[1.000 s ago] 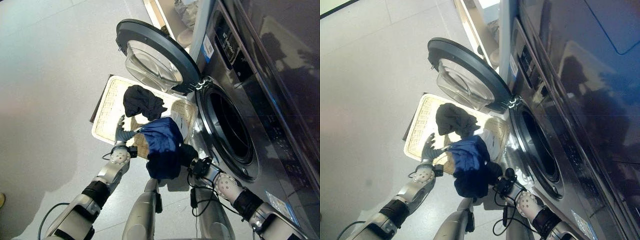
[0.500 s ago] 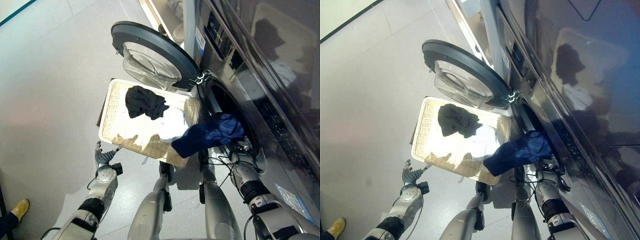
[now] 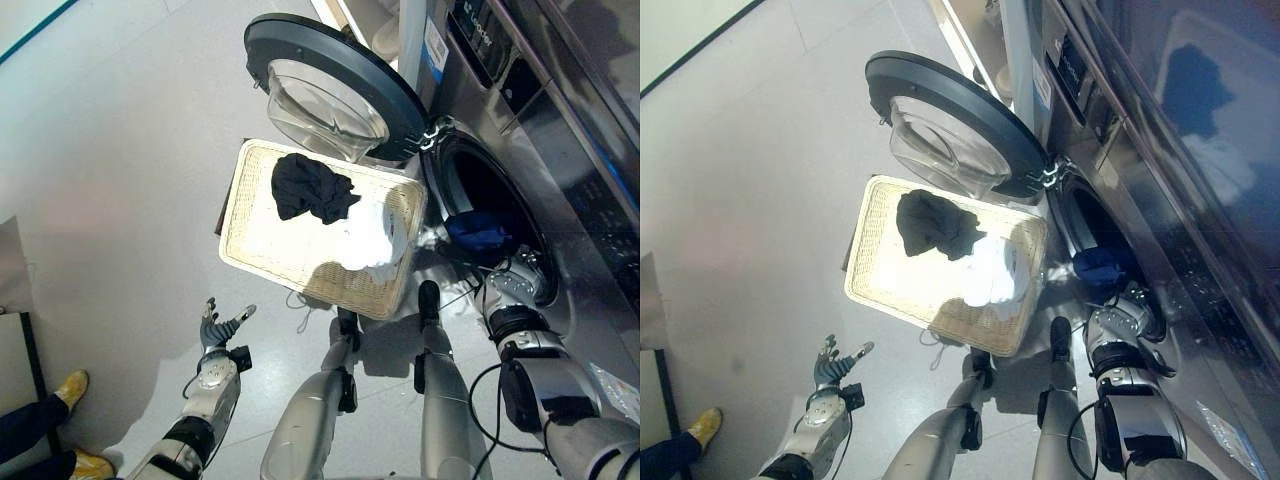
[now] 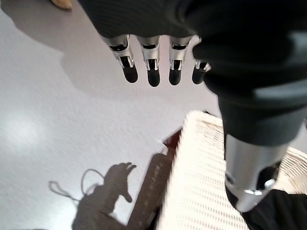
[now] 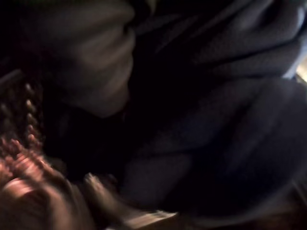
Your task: Put the clothes into the washing machine.
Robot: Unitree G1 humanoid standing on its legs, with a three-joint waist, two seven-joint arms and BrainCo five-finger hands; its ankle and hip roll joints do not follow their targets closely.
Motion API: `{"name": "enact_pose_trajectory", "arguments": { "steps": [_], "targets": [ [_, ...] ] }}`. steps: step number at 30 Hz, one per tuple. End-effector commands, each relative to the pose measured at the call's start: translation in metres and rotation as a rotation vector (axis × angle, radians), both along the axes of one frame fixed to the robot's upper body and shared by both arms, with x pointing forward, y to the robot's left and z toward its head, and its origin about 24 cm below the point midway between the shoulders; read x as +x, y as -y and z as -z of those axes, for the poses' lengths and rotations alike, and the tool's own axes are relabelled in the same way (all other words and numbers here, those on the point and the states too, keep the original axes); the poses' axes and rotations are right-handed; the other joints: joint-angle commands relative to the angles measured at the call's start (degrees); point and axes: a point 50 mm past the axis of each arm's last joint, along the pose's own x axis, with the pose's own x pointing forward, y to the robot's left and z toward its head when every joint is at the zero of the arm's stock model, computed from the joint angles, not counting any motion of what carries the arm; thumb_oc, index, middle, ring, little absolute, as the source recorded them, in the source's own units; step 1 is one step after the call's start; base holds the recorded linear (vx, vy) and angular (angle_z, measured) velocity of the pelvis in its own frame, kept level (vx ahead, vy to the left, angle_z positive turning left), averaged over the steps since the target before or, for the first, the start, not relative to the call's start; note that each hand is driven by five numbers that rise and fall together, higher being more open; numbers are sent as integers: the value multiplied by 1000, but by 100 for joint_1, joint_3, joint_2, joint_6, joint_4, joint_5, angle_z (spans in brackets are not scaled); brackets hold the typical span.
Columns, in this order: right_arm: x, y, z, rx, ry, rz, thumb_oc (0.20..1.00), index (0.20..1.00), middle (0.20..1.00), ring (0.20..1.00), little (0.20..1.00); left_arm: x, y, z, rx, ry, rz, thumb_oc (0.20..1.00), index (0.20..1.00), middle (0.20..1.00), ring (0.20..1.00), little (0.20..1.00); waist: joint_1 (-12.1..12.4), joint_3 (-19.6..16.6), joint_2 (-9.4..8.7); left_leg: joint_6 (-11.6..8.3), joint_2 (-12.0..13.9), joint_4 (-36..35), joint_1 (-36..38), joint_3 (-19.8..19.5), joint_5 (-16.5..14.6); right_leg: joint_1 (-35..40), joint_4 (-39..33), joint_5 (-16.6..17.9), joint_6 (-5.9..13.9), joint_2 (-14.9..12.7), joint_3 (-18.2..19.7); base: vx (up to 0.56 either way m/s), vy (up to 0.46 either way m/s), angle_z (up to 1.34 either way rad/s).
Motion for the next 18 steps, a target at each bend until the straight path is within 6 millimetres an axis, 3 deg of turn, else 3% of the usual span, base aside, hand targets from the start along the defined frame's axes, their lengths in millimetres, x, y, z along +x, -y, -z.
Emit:
{"name": "enact_pose_trajectory", "arguments": {
  "steps": [1,2,4,5,7,9,10,14,15,18],
  "targets": [
    [-62,98,-108,-29,359,629,200,200,200,200,200,4,-4,-10,27,60,61,1000,1000,1000,1000,1000,-188,63,369,-83,-261,958,-934,-183,-266,-426,576,-561,13,380,-130,7,-171,15],
    [-80,110,-142,121,428,746,200,200,200,200,200,4,-12,-18,62,76,93,1000,1000,1000,1000,1000,-145,63,348,-78,-215,876,-1143,-230,-217,-626,606,-604,15,445,-133,7,-171,15],
    [-80,110,-142,121,428,746,200,200,200,200,200,4,-12,-18,62,76,93,1000,1000,1000,1000,1000,-145,63,348,-78,-215,876,-1143,-230,-217,-626,606,-604,15,445,-133,-5,-151,5],
    [-87,120,-158,105,456,760,1000,1000,1000,1000,1000,5,-15,-22,75,76,116,1000,1000,1000,1000,1000,-97,63,320,-87,-215,942,-1429,-333,-136,-859,722,-579,-22,487,-168,-10,-162,-3],
    [-70,117,-166,-36,462,586,1000,1000,1000,1000,1000,8,-11,-24,68,73,132,1000,1000,1000,1000,1000,-72,63,330,-69,-254,1111,-1640,-404,-144,-1046,897,-633,-43,497,-178,-3,-129,-2],
    [-51,105,-159,-48,423,442,1000,1000,1000,1000,1000,10,-8,-26,66,78,144,1000,1000,1000,1000,1000,-48,63,340,-44,-269,1175,-1762,-427,-139,-1174,973,-643,-52,517,-179,-11,-53,-7],
    [-50,105,-160,-48,423,438,1000,1000,1000,1000,1000,10,-8,-26,66,79,143,1000,1000,1000,1000,1000,-52,63,337,-43,-269,1186,-1774,-426,-142,-1188,986,-646,-53,516,-178,-18,-60,-6],
    [-21,91,-135,-46,263,200,1000,1000,1000,1000,1000,12,0,-27,80,92,168,1000,1000,1000,1000,1000,10,63,333,-17,-272,1202,-1863,-449,-144,-1250,1023,-668,-67,513,-218,-5,-64,0],
    [-6,81,-118,-70,167,48,1000,1000,1000,1000,1000,14,1,-29,84,98,182,1000,1000,1000,1000,1000,51,63,332,-12,-268,1181,-1845,-442,-166,-1231,1037,-710,-73,524,-247,-50,-78,7],
    [5,72,-113,-124,149,-43,1000,1000,1000,1000,1000,18,3,-33,87,112,193,1000,1000,1000,1000,1000,90,63,337,-10,-250,1150,-1905,-428,-116,-1280,1017,-664,-89,525,-280,-27,-46,7]
  ]
}}
